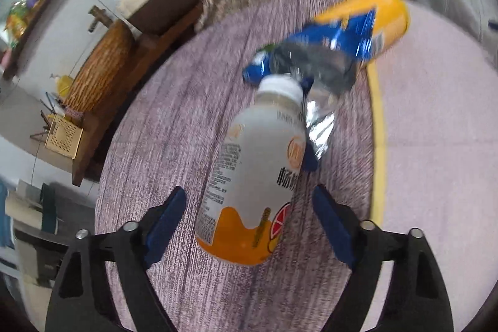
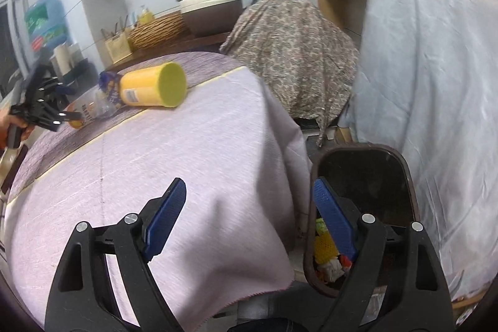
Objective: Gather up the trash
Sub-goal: 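Grasp the white juice bottle with the left gripper while the right grasps the yellow can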
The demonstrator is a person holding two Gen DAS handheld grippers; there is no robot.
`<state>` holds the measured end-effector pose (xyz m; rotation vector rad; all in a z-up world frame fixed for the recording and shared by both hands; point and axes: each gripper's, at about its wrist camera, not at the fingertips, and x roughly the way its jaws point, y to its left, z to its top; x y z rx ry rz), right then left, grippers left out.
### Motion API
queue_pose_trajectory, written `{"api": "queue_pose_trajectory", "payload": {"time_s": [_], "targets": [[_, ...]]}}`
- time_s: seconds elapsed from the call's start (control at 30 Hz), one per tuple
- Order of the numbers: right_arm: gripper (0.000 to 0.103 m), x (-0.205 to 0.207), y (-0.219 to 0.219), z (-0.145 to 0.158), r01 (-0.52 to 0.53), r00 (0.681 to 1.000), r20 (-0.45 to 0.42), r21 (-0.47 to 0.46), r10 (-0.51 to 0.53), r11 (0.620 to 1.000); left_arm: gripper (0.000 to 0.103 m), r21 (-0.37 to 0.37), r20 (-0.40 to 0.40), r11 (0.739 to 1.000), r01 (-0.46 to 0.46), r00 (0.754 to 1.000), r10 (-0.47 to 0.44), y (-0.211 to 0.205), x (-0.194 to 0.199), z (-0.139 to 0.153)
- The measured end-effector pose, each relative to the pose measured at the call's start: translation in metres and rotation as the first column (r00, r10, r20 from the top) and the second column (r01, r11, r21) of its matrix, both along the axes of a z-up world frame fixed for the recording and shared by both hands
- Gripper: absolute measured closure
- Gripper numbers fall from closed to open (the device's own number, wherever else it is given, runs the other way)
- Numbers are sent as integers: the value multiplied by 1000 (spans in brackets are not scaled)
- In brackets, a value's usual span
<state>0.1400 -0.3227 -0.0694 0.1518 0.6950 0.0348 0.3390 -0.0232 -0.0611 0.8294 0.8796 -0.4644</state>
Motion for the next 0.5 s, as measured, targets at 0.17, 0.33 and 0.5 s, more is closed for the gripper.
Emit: {"api": "queue_pose_trajectory", "payload": {"time_s": [0.17,0.33,0.5], "targets": [[20,28,41,19,-140,990,-5,-104,140,985,36,15,-49,1000,3,999,-2,-3,14,-12],[10,69,110,47,-407,906,-17,-302,422,862,40,-17,-59,1000,-10,998,9,0,9,-9],[6,107,168,51,-573,780,-98,-511,619,641,40,-114,-61,992,-50,997,44,20,-8,-3]]}}
